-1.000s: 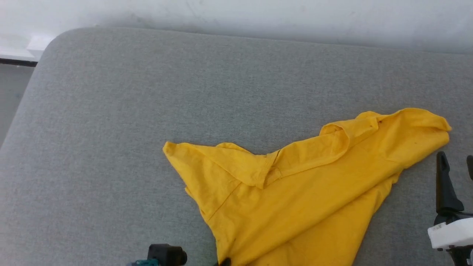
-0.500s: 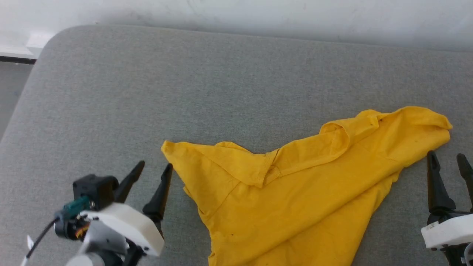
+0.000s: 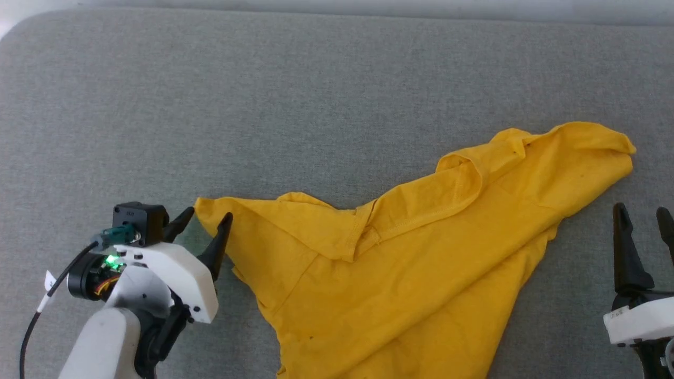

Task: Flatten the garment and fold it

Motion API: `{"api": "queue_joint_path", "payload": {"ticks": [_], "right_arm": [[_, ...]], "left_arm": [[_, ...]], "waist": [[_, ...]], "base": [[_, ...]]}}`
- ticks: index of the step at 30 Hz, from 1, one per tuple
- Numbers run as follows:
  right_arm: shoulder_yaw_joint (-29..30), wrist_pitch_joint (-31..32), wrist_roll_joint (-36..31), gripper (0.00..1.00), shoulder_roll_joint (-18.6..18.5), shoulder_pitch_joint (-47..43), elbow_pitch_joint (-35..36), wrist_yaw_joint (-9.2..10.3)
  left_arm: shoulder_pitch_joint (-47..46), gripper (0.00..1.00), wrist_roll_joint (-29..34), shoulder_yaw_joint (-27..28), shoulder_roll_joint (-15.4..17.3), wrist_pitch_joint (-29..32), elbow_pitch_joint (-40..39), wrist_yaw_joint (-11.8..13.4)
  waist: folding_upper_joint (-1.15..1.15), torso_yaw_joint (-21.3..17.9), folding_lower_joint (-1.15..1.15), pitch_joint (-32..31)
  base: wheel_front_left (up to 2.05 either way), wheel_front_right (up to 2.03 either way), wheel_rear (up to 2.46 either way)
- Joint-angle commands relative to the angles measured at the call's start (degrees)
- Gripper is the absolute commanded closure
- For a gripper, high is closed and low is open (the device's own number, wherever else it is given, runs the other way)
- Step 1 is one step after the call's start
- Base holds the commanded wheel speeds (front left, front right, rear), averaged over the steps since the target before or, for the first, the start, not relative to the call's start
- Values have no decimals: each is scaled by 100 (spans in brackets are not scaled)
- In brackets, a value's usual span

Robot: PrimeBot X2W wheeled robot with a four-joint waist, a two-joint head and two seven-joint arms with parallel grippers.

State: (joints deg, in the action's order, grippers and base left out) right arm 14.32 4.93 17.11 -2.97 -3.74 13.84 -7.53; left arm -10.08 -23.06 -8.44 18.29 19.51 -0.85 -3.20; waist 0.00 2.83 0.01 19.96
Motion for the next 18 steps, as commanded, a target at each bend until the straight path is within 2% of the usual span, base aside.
{"api": "queue_joint_path", "payload": {"ticks": [1, 9, 10, 11, 15, 18], "right_arm": [[-5, -31, -25, 0, 9, 77, 0, 4], [31, 7, -60, 0, 9, 139, 47, 4], [35, 18, -68, 0, 9, 150, 56, 4], [37, 30, -75, 0, 9, 162, 67, 4], [43, 63, -101, 0, 9, 205, 98, 4], [27, 69, -107, 0, 9, 224, 85, 4]], "left_arm": [[-129, 0, 82, 7, 44, 18, 83, 73], [-332, 0, 49, -35, 35, 122, 517, 108], [-337, 16, 20, -75, 37, 177, 551, 66], [-350, 100, -5, -107, 46, 199, 561, 21], [-367, 100, -124, -166, 53, 277, 539, -69], [-404, 100, -127, -92, 56, 118, 448, -24]], "waist": [[0, -74, -1, 102], [0, -40, -1, 214], [0, -33, -1, 224], [0, -27, -1, 231], [0, 3, -1, 249], [0, 13, -1, 218]], "base": [[0, 0, 0], [0, 0, 0], [0, 0, 0], [0, 0, 0], [0, 0, 0], [0, 0, 0]]}}
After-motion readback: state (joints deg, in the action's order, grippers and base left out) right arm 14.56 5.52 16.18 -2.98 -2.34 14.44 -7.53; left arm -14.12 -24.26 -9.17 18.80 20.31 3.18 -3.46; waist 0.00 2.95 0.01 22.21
